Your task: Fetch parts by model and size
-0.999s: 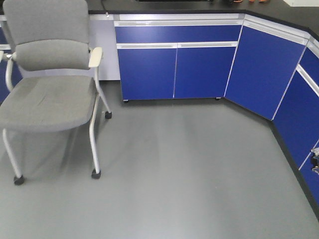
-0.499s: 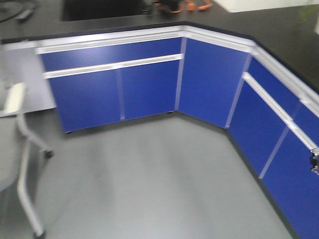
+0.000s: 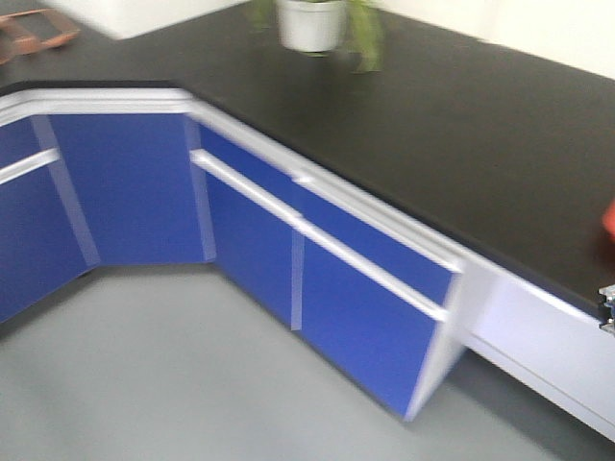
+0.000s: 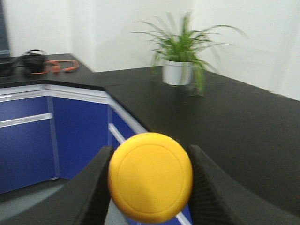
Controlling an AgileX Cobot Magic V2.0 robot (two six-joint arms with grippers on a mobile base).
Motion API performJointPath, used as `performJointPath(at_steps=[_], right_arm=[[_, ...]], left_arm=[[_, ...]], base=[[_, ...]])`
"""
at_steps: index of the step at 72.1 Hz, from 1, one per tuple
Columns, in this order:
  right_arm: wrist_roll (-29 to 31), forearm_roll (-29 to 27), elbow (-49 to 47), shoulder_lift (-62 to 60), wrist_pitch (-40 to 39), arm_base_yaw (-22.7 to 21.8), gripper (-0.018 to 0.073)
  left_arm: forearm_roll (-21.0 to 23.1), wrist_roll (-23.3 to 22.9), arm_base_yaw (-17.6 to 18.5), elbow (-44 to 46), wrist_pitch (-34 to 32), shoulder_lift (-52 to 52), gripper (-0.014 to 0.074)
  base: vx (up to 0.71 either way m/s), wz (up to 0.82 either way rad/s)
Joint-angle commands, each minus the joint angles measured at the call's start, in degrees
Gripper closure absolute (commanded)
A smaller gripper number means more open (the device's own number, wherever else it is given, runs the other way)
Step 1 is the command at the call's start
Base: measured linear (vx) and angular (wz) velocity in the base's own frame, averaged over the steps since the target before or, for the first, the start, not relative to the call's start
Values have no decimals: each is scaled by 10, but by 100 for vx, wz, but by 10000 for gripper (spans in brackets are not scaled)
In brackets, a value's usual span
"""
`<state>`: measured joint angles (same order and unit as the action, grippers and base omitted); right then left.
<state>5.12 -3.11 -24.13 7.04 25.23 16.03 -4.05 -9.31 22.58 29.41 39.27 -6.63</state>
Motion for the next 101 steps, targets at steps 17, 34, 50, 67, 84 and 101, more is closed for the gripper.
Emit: performJointPath(at_steps=[17,34,50,67,84,101], right_arm=[[3,1,-17,6,-47,-1,569],[3,1,-17,6,-47,-1,569],[3,1,-17,6,-47,-1,569],[3,1,-17,6,-47,-1,569],[3,1,-17,6,-47,-1,569],[3,1,-17,6,-47,-1,569]], left_arm=[[1,0,2,14,-48,-9,604],[1,0,2,14,-48,-9,604],[1,0,2,14,-48,-9,604],[1,0,2,14,-48,-9,604],[1,0,2,14,-48,-9,604],[1,0,2,14,-48,-9,604]], base=[[13,-84],[11,-74],[10,-69],[9,-59],[9,-27],[12,-8]])
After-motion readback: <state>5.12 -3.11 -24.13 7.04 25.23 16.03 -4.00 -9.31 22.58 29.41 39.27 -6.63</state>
